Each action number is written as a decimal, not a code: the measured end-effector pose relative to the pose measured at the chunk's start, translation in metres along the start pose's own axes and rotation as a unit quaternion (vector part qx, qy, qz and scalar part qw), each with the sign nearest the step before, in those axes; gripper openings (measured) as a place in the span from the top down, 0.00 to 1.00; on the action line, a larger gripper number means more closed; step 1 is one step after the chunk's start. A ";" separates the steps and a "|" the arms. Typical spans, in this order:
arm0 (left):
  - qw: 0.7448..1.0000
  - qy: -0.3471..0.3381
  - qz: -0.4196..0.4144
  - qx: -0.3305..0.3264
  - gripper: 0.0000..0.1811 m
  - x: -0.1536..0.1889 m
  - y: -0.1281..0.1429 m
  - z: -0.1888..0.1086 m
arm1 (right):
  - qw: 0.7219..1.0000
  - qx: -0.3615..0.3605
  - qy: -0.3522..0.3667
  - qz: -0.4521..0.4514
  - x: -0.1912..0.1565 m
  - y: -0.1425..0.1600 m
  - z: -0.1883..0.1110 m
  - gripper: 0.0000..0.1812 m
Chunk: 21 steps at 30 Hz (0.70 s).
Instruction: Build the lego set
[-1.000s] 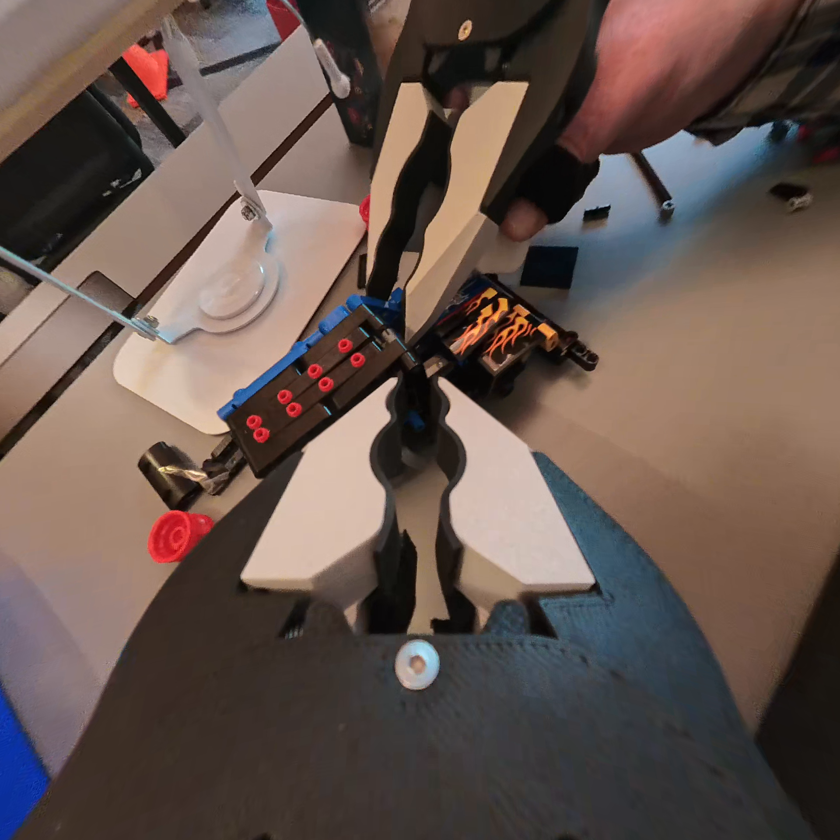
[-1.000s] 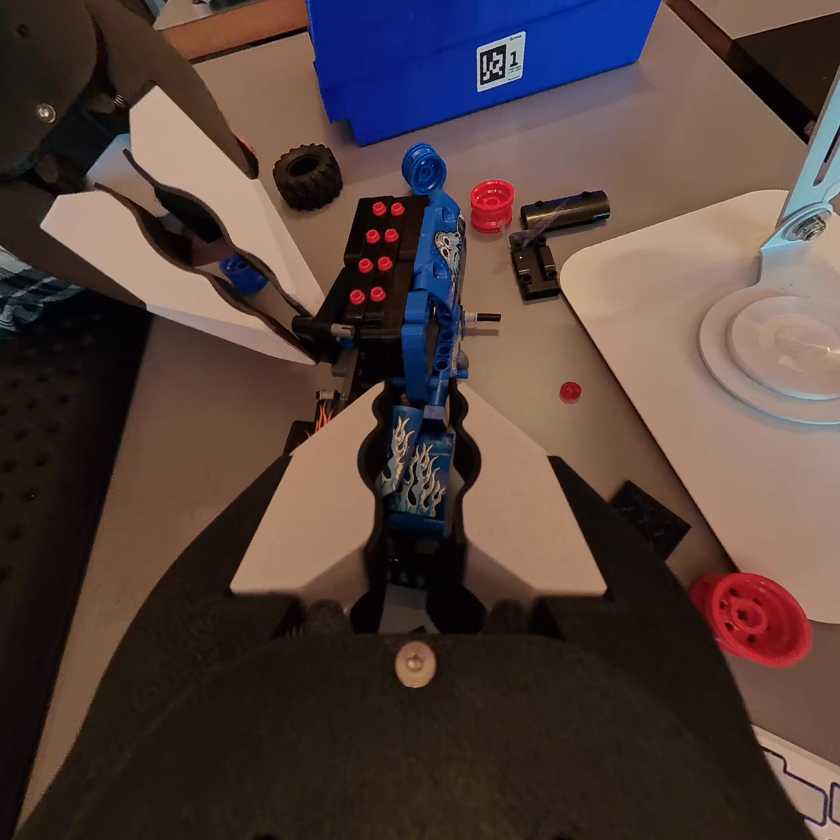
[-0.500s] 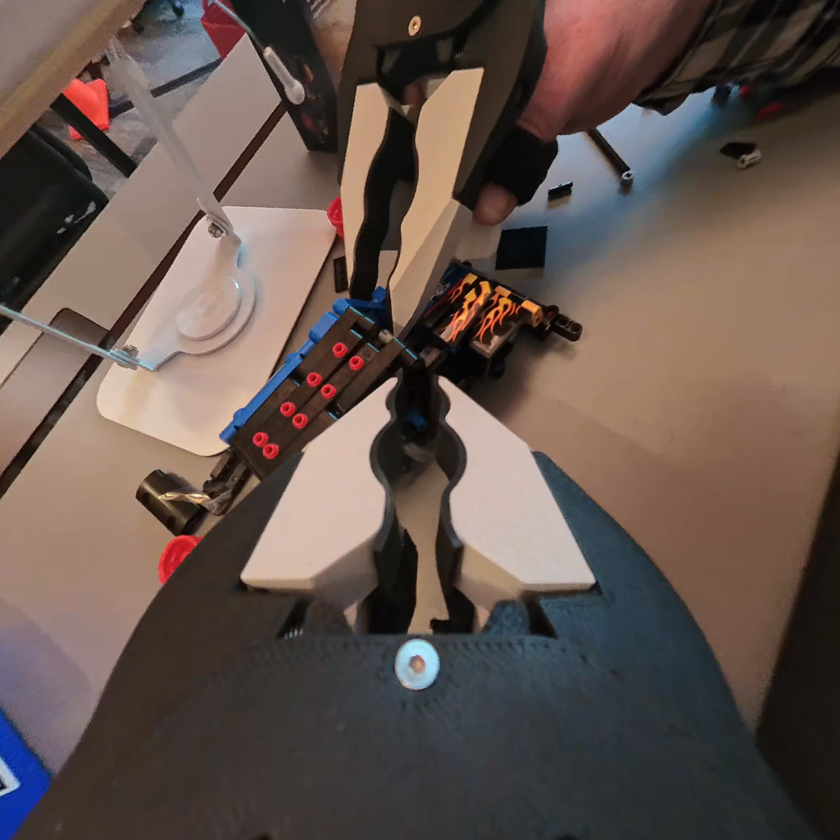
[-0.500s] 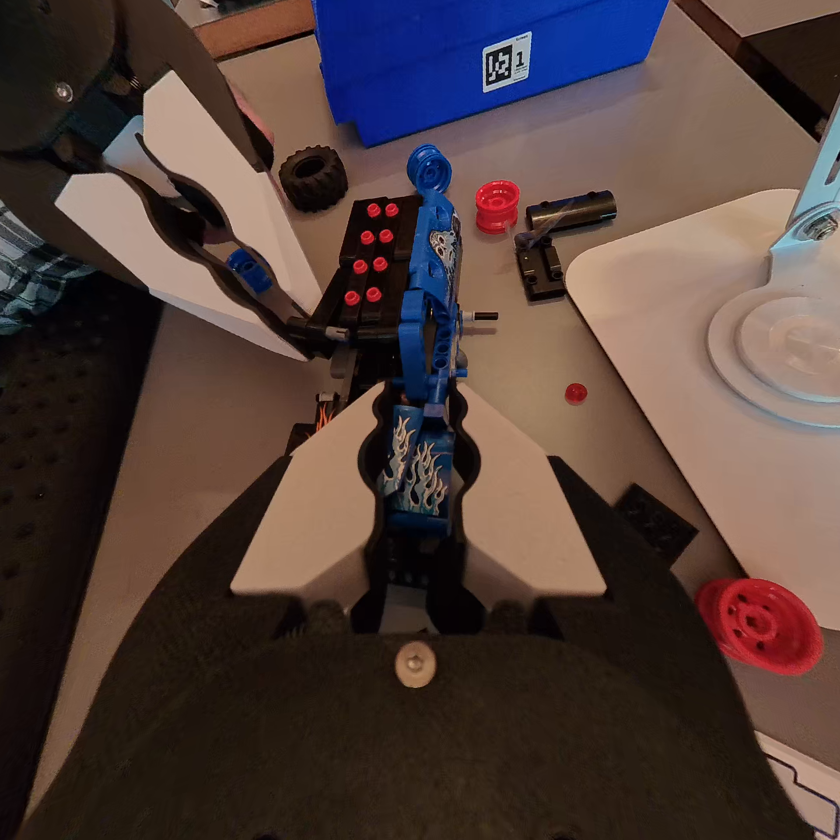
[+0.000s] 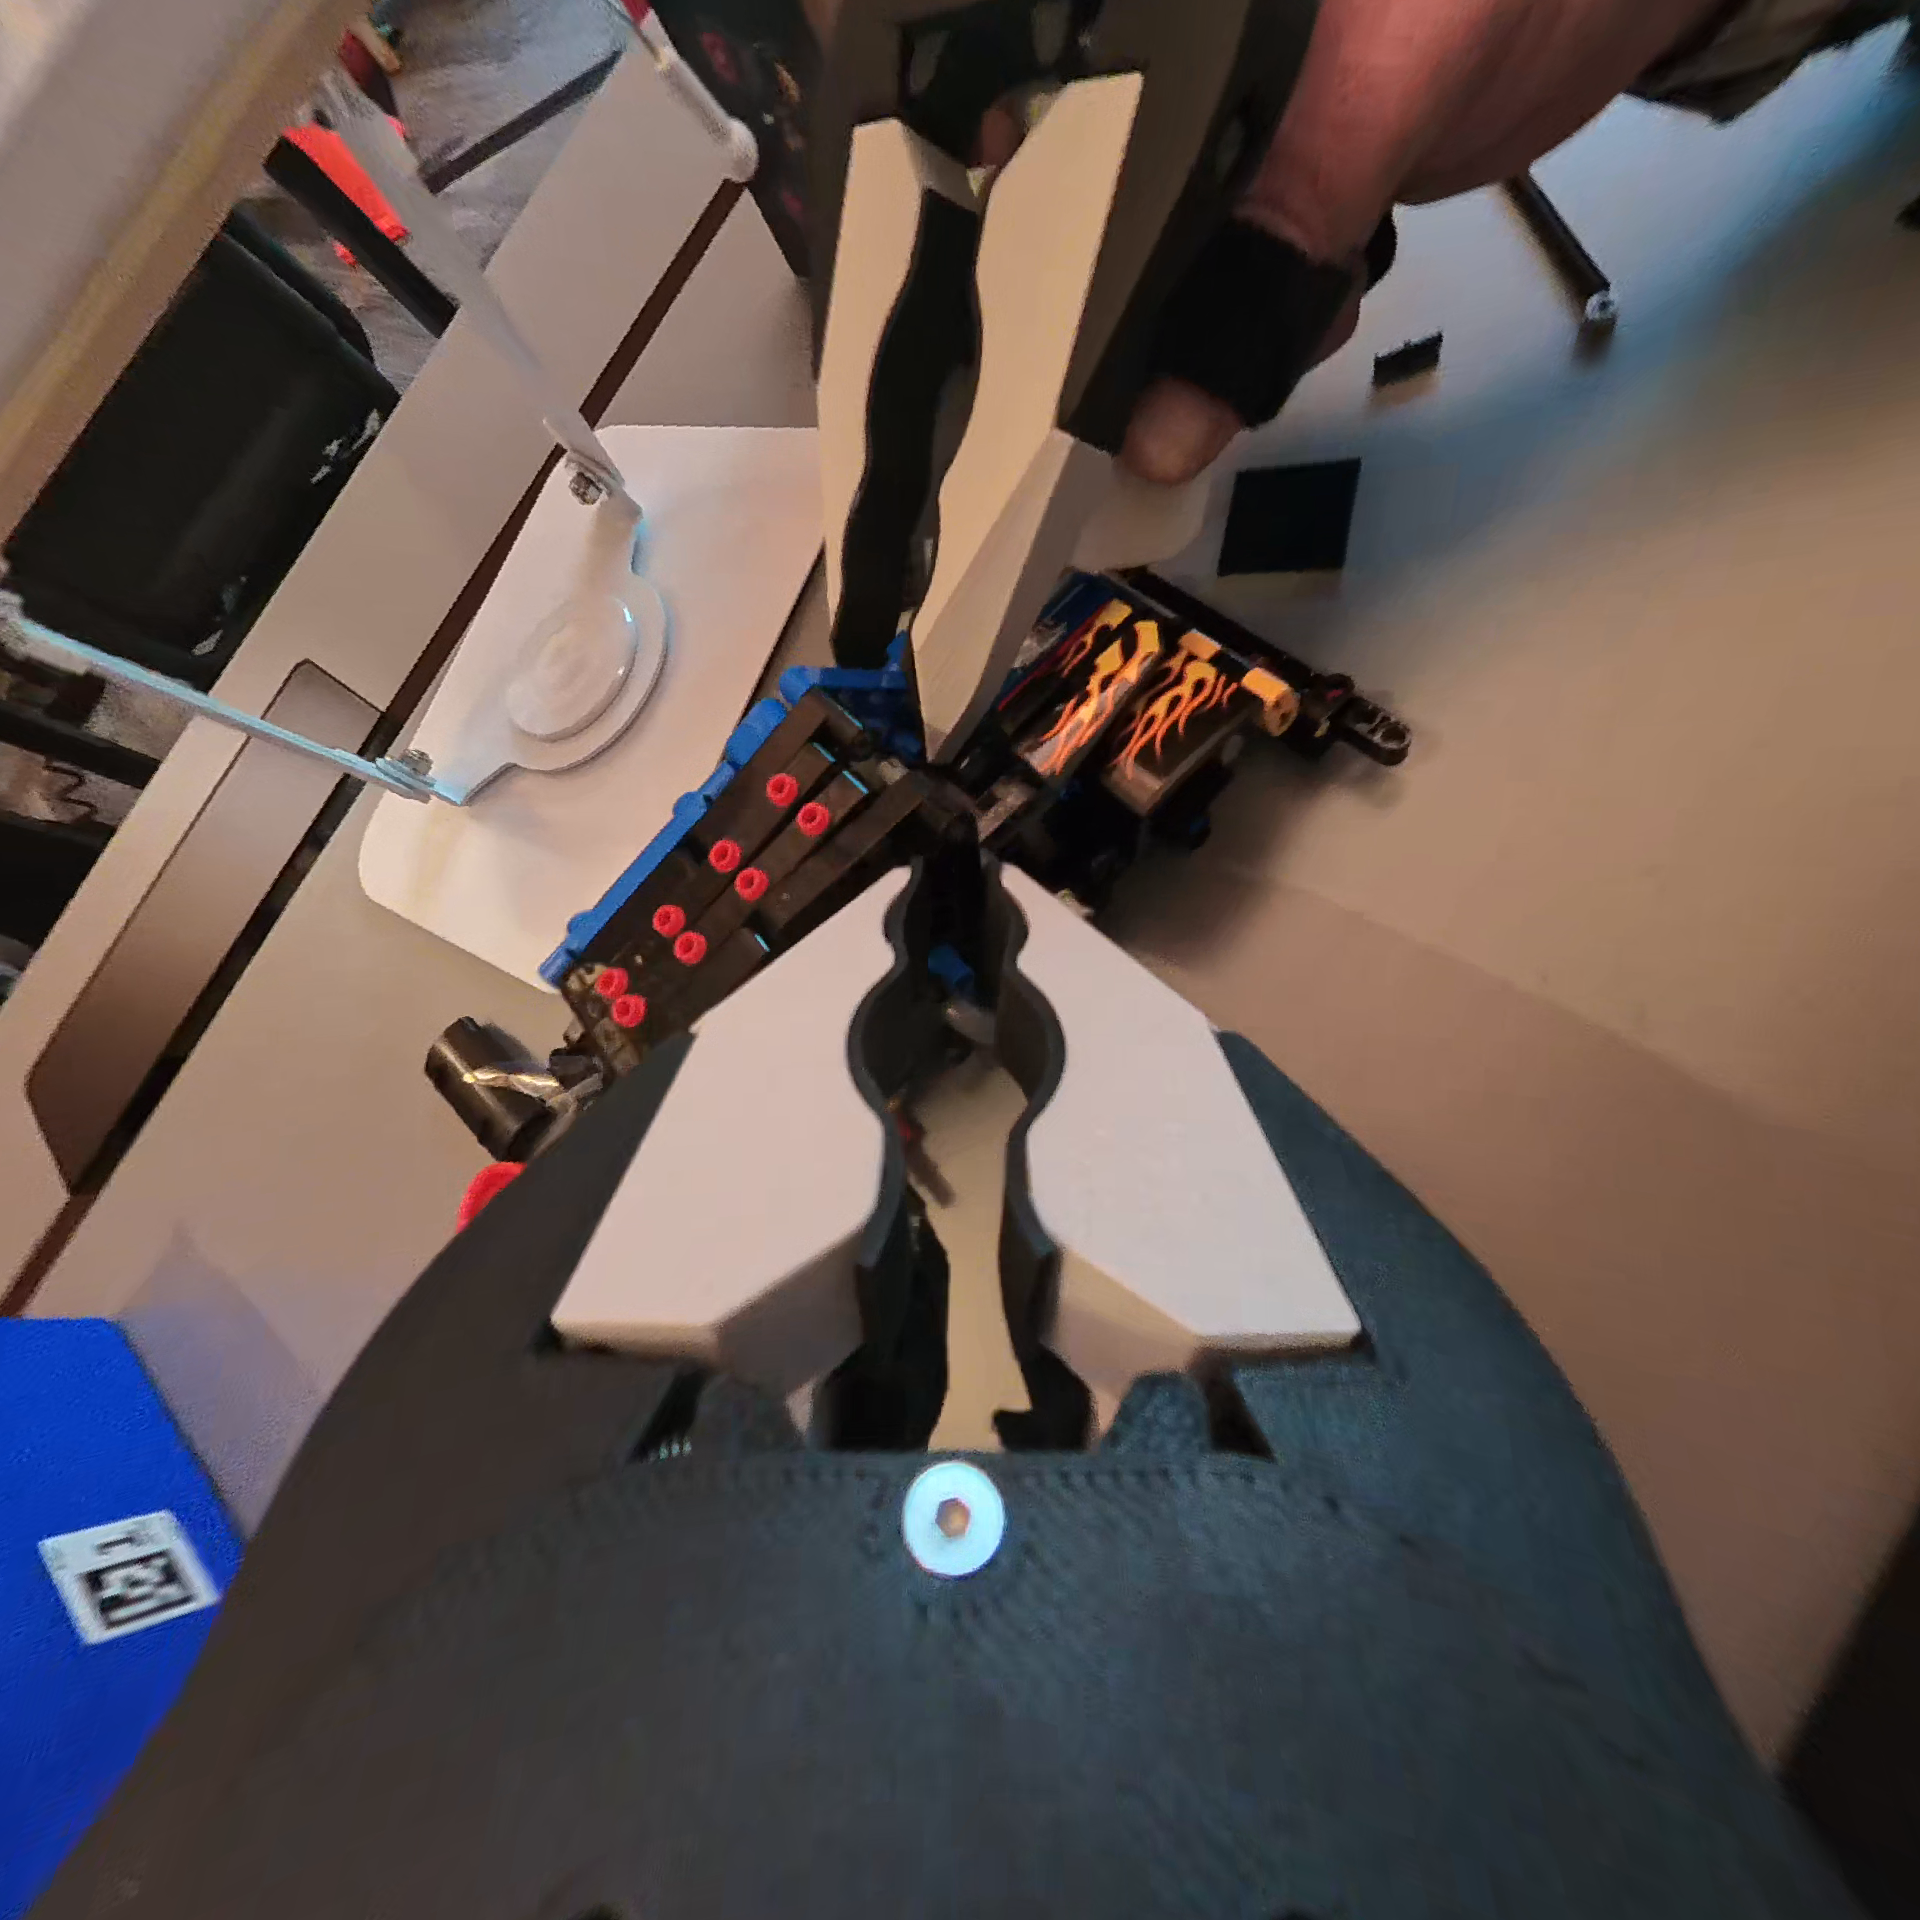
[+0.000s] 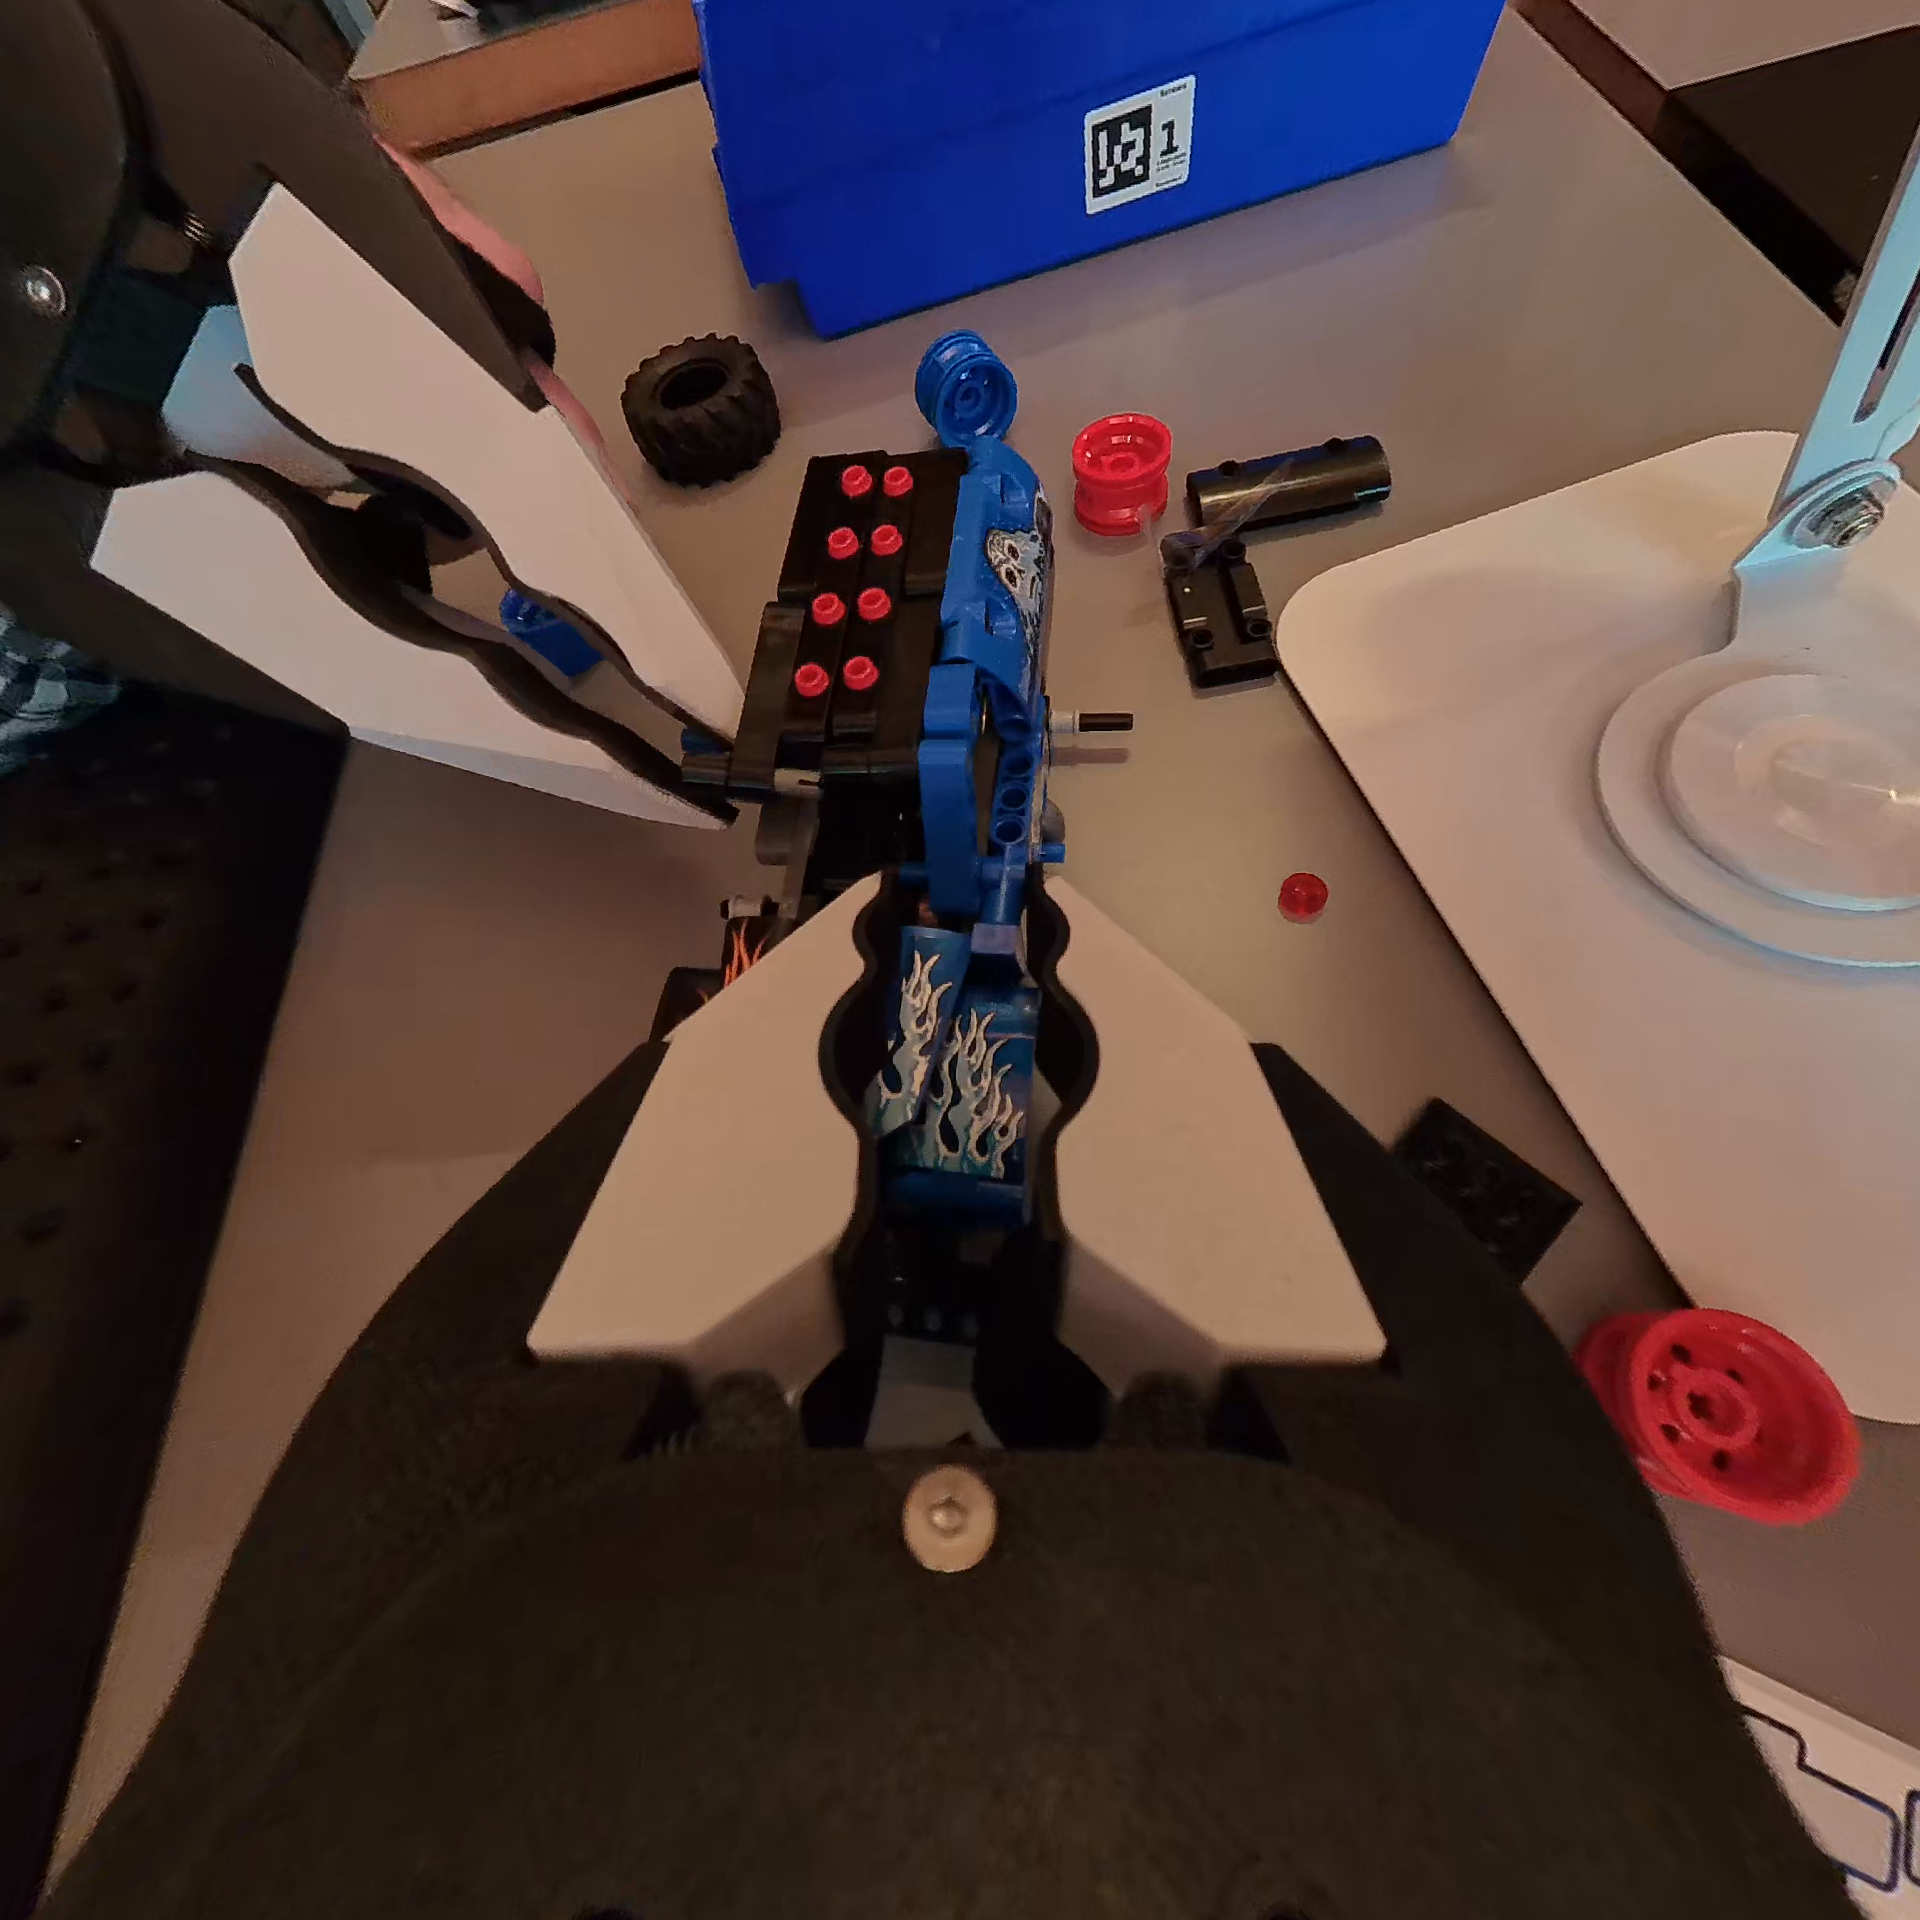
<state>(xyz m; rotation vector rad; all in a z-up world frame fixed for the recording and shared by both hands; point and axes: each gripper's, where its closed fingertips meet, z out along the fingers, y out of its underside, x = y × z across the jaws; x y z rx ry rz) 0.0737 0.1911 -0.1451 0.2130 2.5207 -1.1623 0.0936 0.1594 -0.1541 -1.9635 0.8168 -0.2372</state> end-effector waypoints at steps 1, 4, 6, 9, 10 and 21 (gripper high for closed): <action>1.000 0.001 -0.019 0.011 0.95 0.000 -0.002 0.001 | 1.000 0.000 0.001 0.000 0.001 0.000 0.000 0.87; 0.996 0.008 -0.082 0.045 0.96 -0.001 -0.005 0.001 | 1.000 0.002 0.004 0.001 0.002 0.000 -0.001 0.87; 0.992 0.008 -0.113 0.061 0.95 -0.001 -0.008 0.004 | 1.000 0.001 0.002 0.000 0.001 0.000 0.000 0.87; 0.993 -0.009 -0.099 0.059 0.95 -0.003 -0.009 0.006 | 1.000 0.001 0.003 0.003 0.002 0.000 0.000 0.87; 0.994 -0.010 -0.092 0.058 0.95 -0.003 -0.008 0.005 | 1.000 0.002 0.002 0.003 0.002 0.000 0.000 0.87; 1.000 -0.028 0.005 0.012 0.95 -0.003 -0.002 0.000 | 1.000 0.002 0.003 -0.001 0.002 -0.001 -0.001 0.87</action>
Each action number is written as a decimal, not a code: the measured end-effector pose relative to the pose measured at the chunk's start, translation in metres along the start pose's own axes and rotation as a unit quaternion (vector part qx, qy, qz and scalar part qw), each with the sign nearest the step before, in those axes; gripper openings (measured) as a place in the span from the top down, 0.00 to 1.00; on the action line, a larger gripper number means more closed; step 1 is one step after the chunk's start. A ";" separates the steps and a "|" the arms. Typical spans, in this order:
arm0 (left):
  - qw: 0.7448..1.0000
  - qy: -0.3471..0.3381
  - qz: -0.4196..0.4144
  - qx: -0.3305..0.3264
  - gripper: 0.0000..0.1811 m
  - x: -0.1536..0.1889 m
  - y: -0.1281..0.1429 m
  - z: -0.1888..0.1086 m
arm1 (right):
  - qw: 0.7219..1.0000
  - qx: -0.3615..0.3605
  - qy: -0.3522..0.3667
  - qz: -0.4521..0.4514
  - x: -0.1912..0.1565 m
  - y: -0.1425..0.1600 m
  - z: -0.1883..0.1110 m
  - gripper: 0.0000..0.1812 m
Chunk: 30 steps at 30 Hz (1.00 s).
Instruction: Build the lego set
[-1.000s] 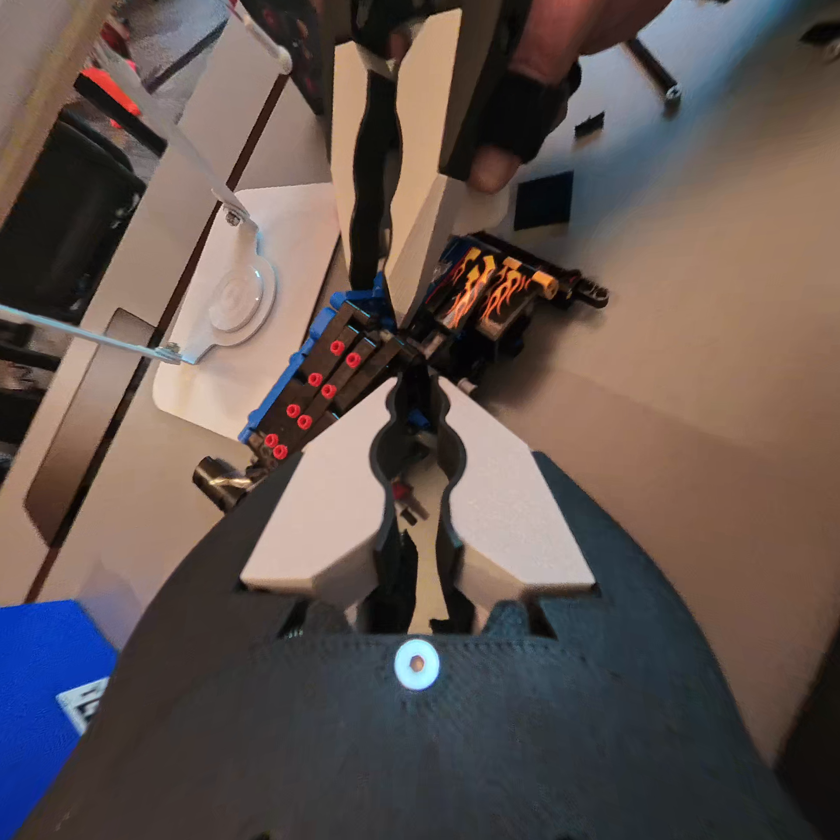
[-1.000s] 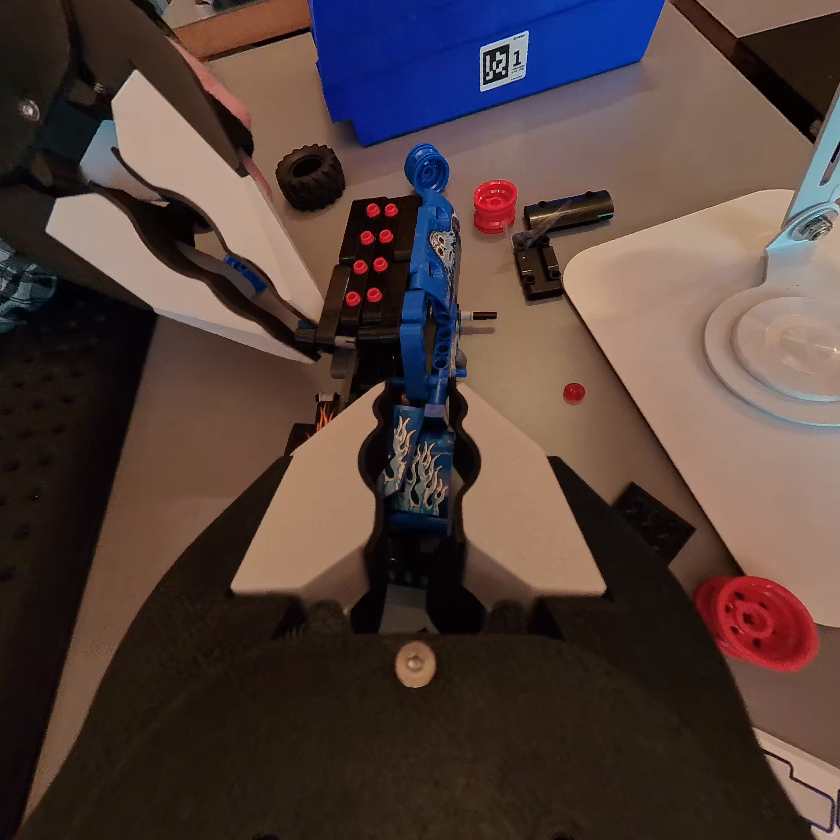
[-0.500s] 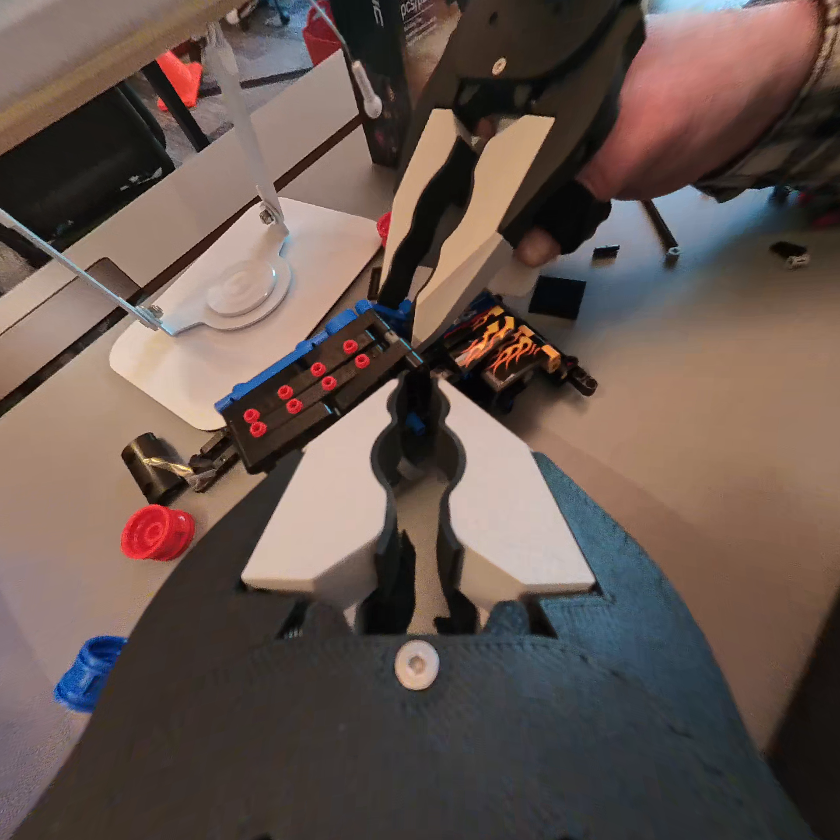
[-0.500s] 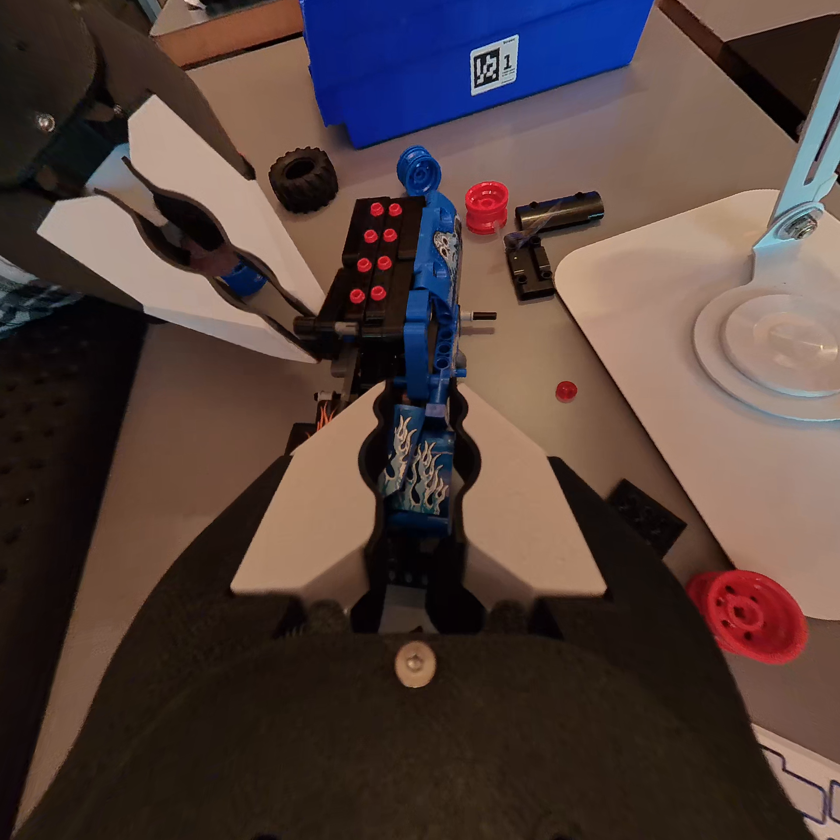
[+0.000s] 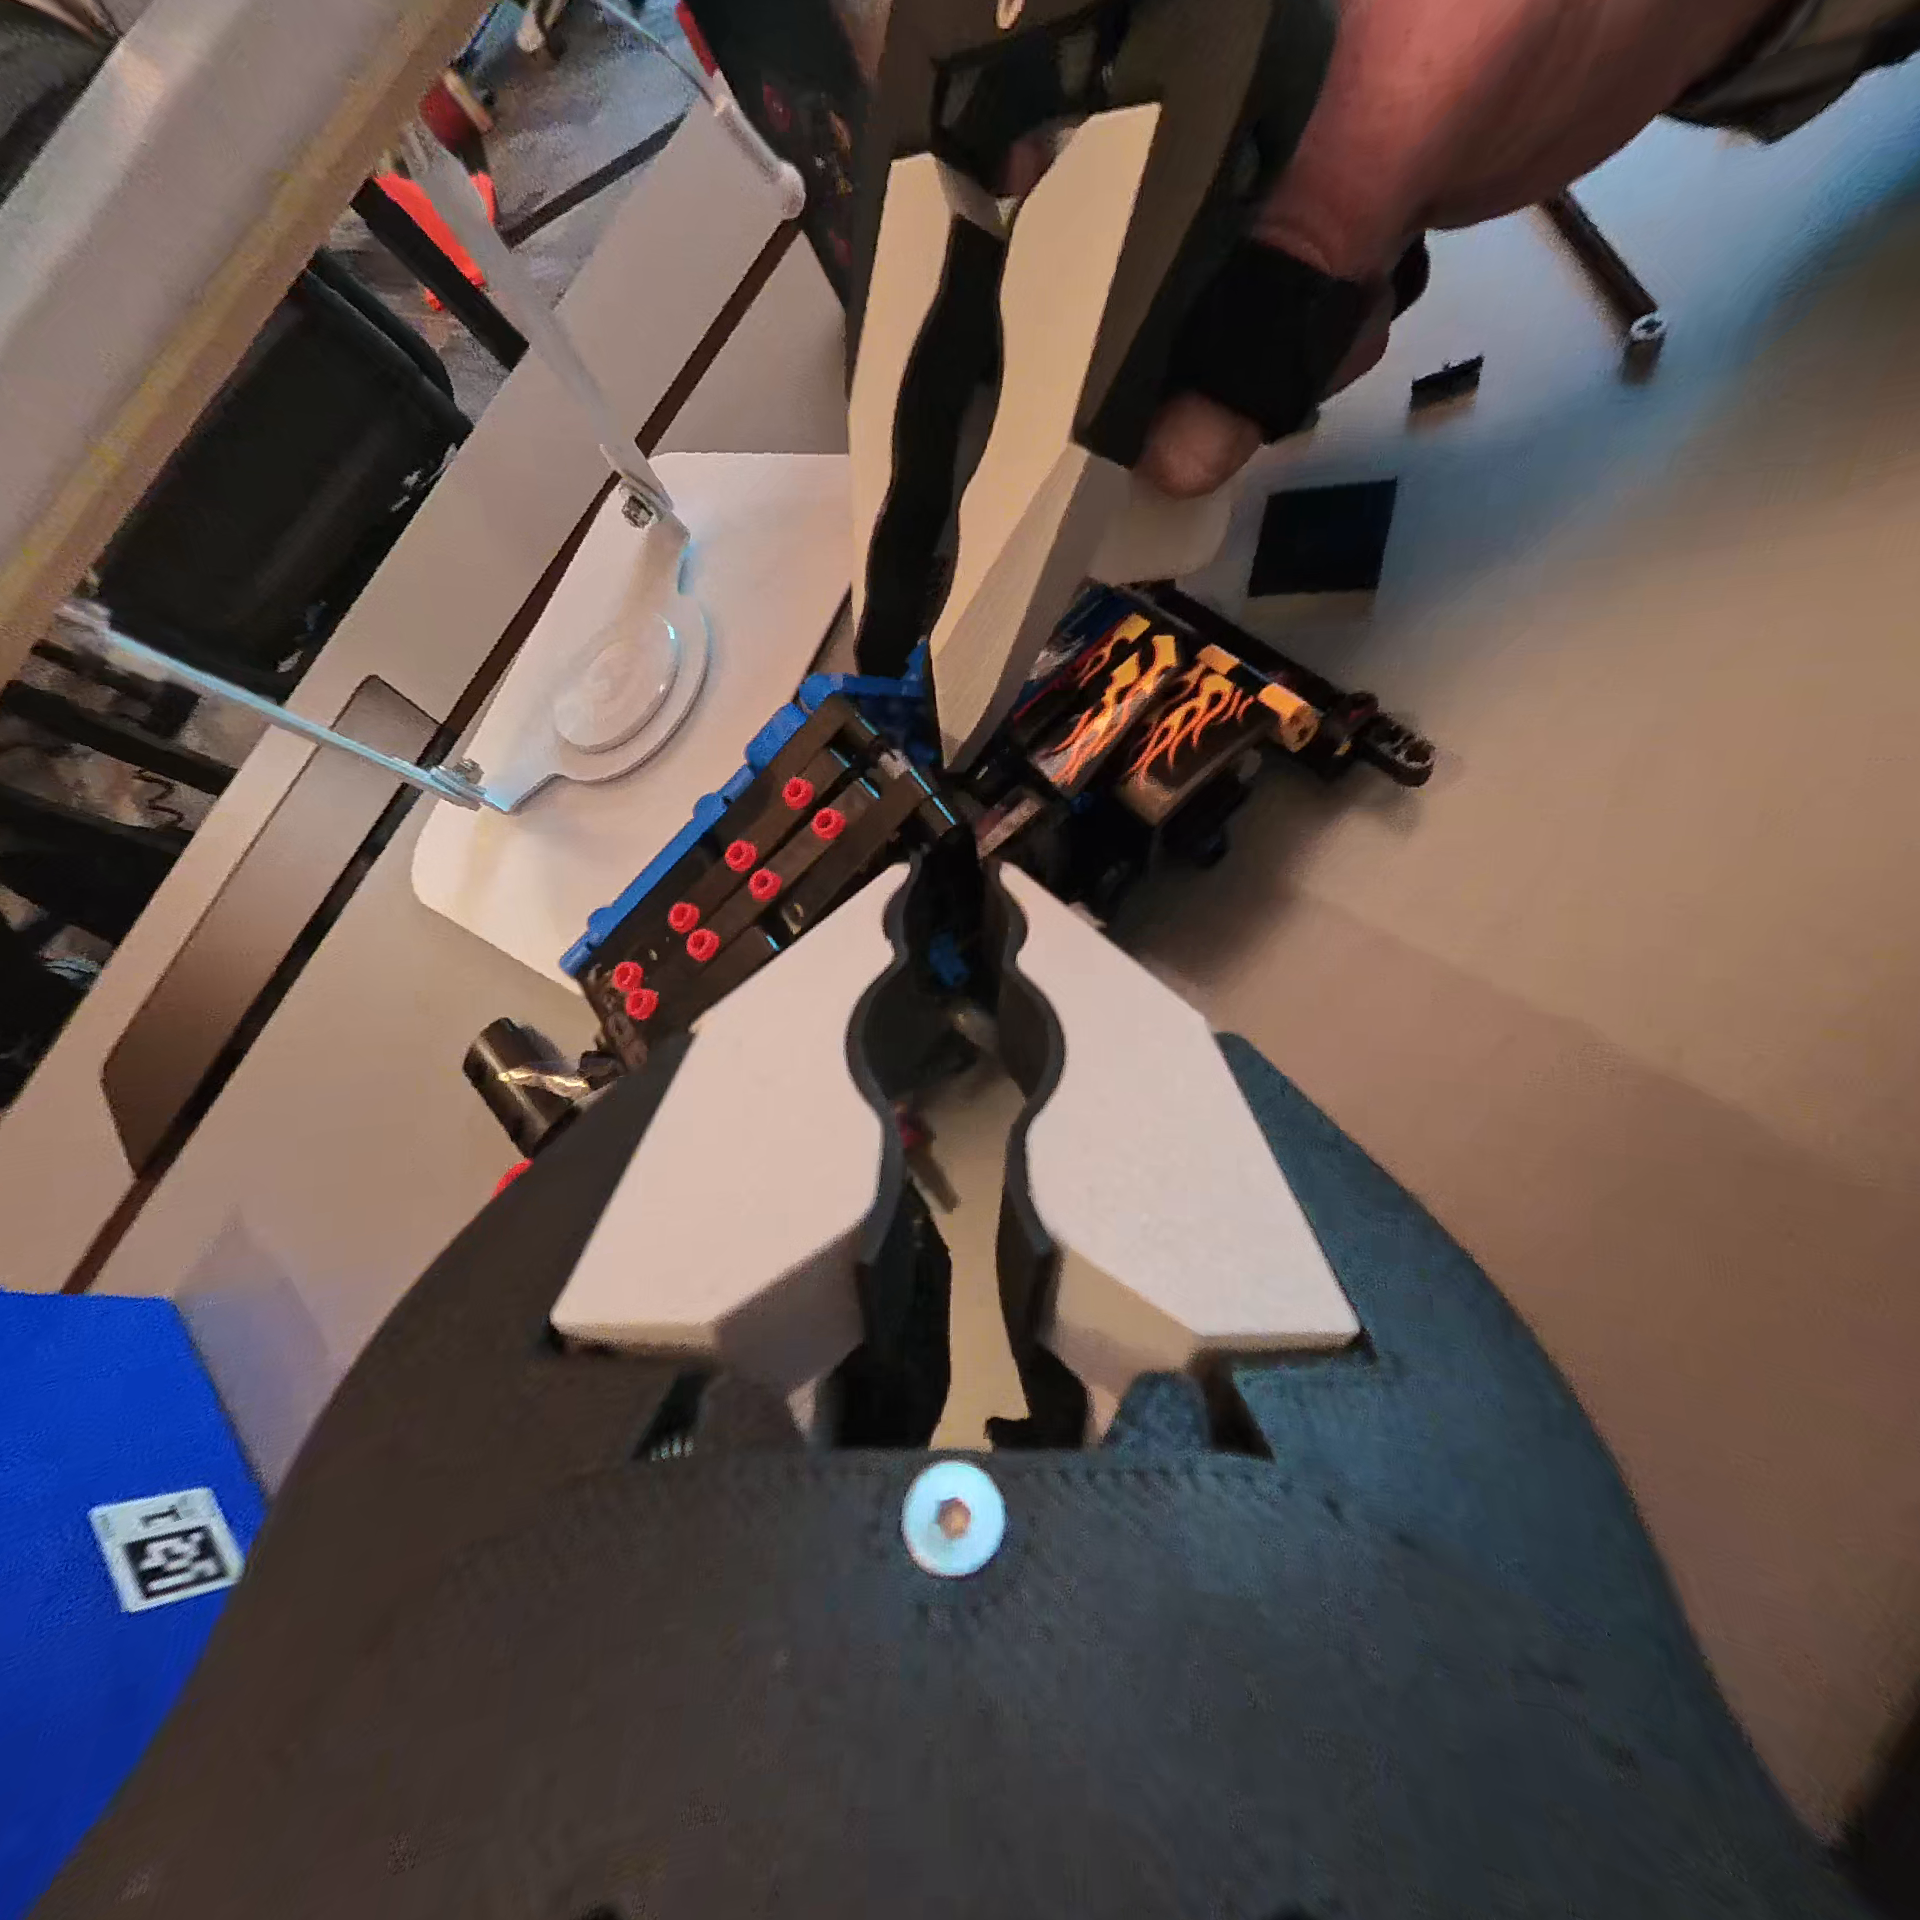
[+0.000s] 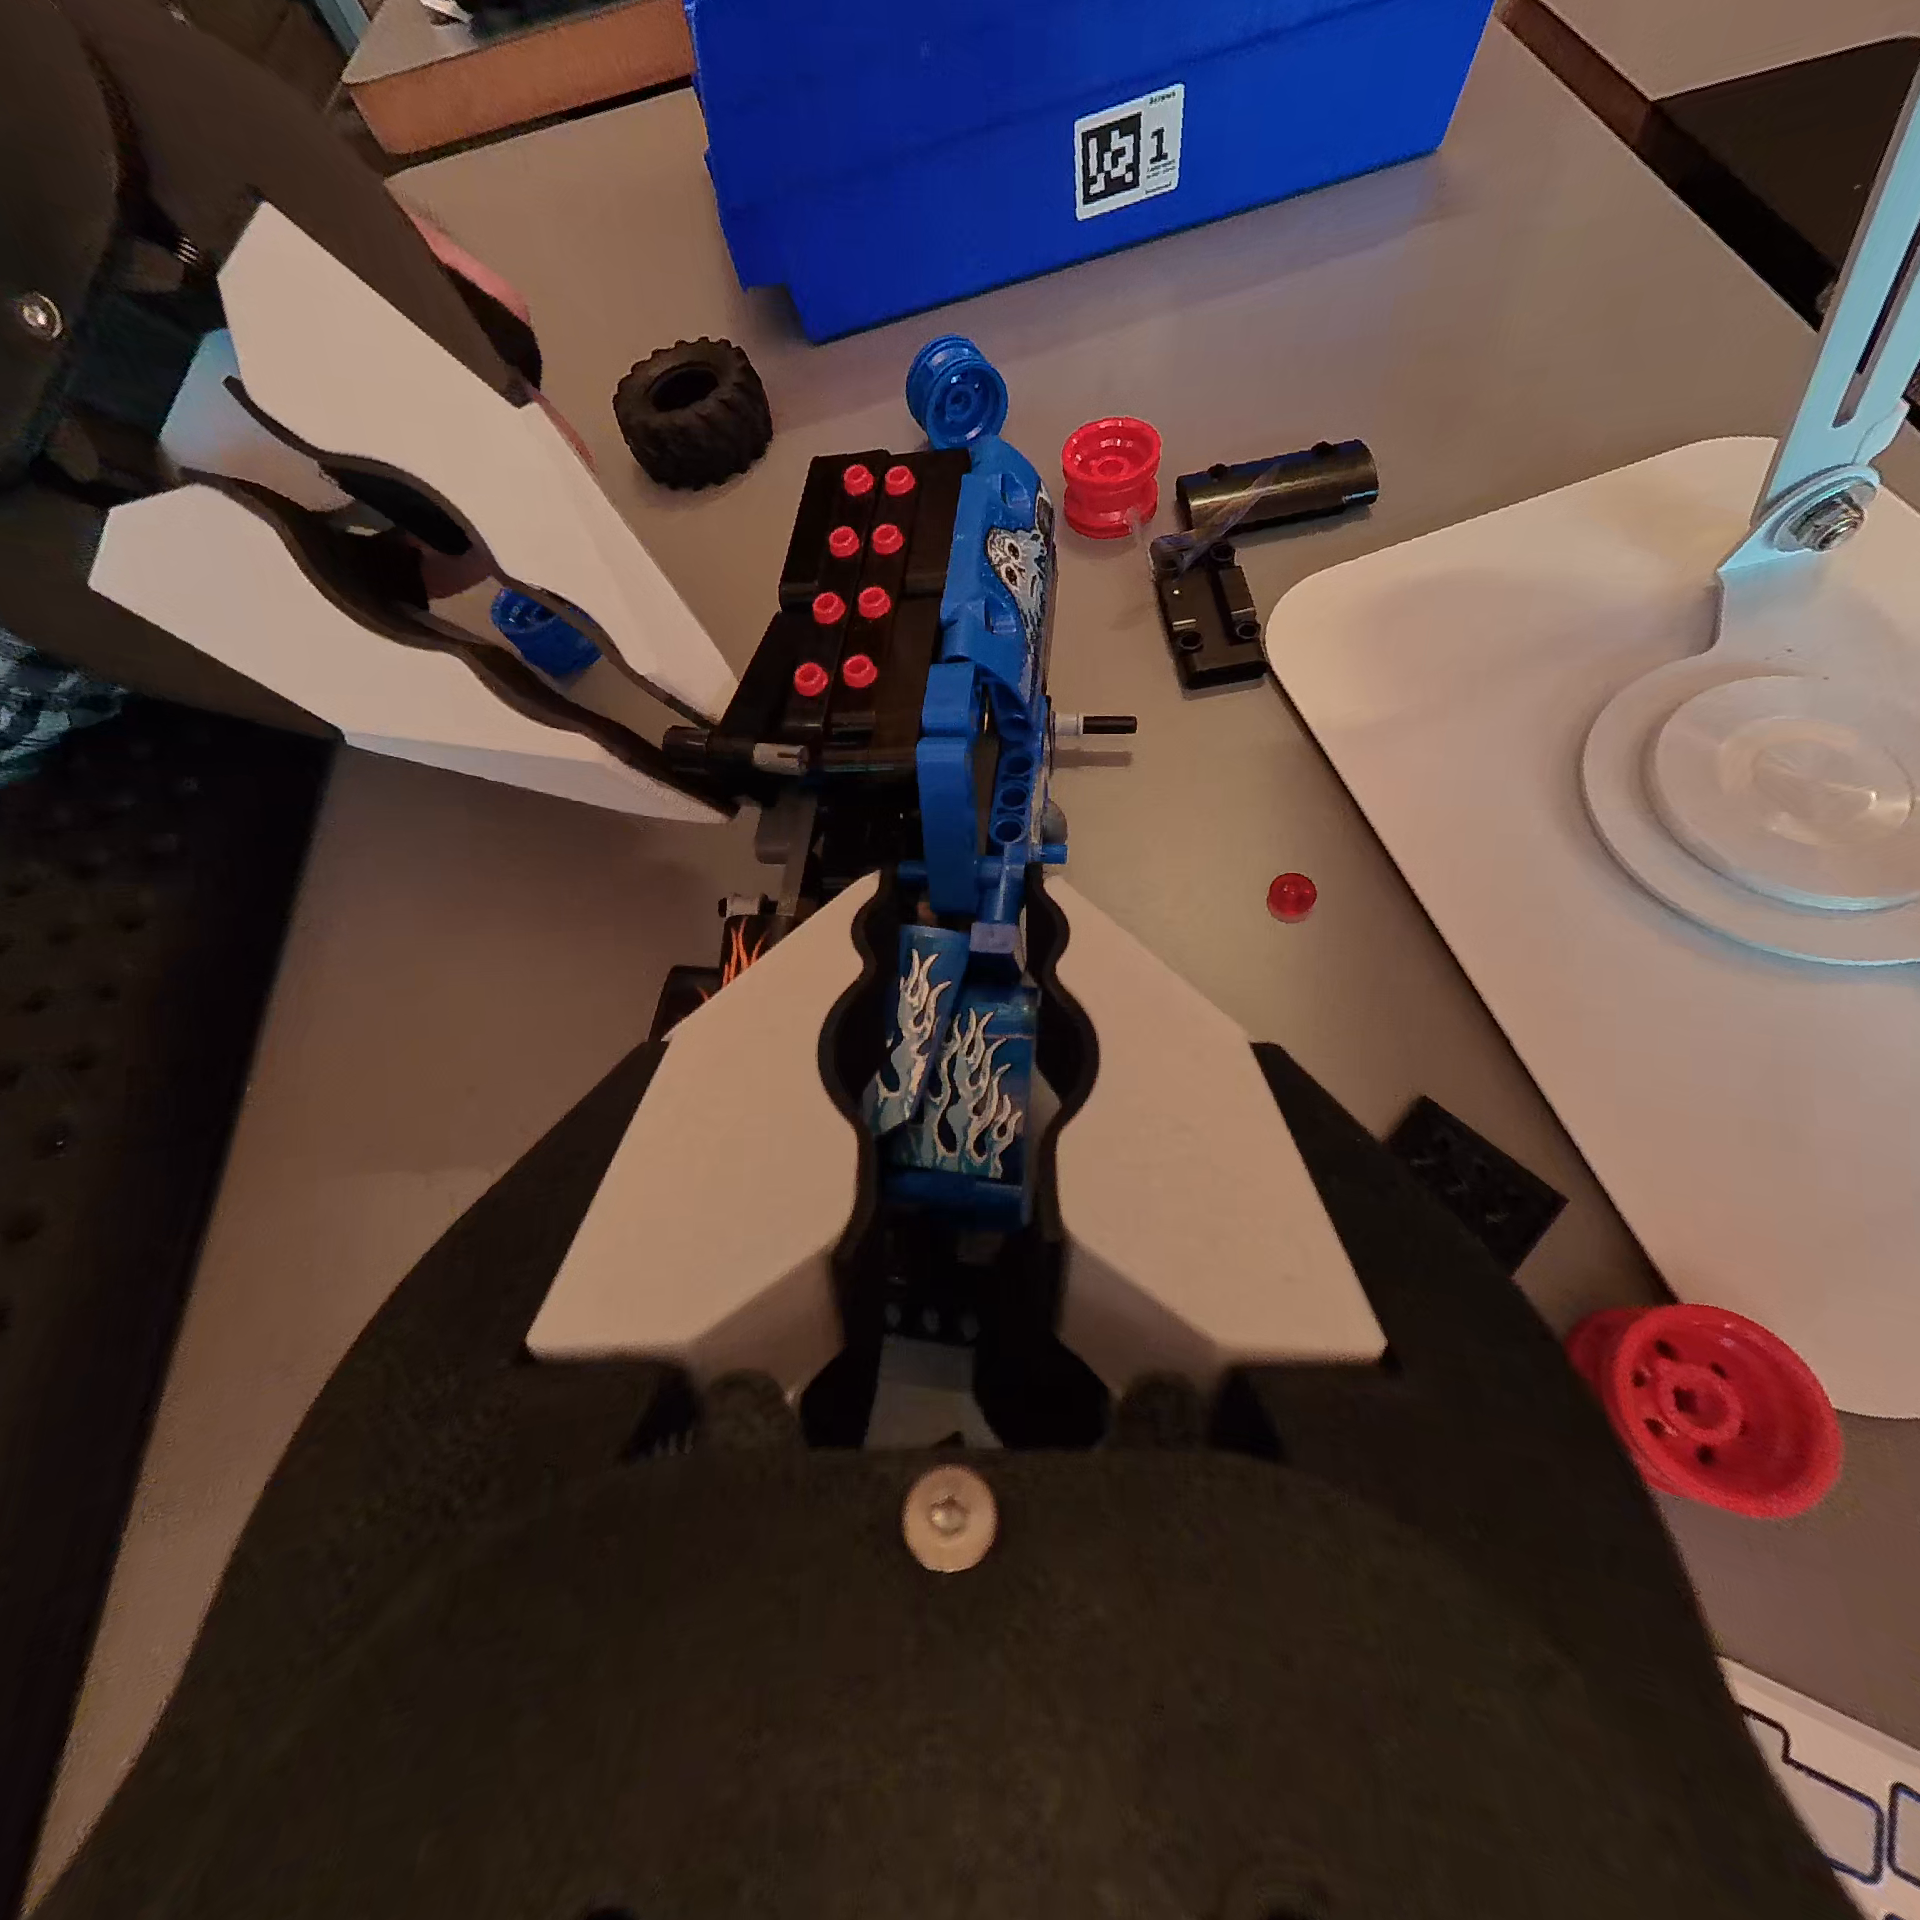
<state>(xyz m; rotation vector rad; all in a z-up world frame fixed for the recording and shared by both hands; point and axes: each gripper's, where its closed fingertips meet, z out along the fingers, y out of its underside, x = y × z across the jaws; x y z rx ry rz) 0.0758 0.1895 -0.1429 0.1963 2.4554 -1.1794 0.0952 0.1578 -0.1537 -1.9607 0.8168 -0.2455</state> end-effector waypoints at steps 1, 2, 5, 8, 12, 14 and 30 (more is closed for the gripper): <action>1.000 -0.003 0.011 -0.005 0.95 0.000 0.000 0.000 | 1.000 0.000 0.000 0.000 0.000 0.000 0.000 0.87; 1.000 -0.007 0.023 -0.012 0.95 -0.001 0.001 0.000 | 1.000 0.000 -0.001 0.001 0.000 0.000 0.000 0.87; 0.999 -0.013 0.037 -0.021 0.95 -0.001 0.002 0.000 | 1.000 0.000 -0.002 0.002 0.000 0.000 0.000 0.87; 0.998 -0.017 0.053 -0.030 0.95 -0.002 0.003 -0.001 | 1.000 0.001 -0.002 0.003 0.000 0.000 0.000 0.87; 1.000 -0.007 0.024 -0.013 0.95 -0.002 0.002 0.000 | 1.000 0.002 -0.003 0.004 0.000 0.000 0.000 0.87; 1.000 -0.014 0.025 -0.007 0.95 -0.001 0.001 0.000 | 1.000 0.002 -0.004 0.006 0.000 0.000 0.000 0.87; 0.999 -0.020 0.027 0.019 0.89 0.001 0.003 -0.001 | 1.000 0.002 -0.025 0.003 -0.003 -0.001 -0.004 0.86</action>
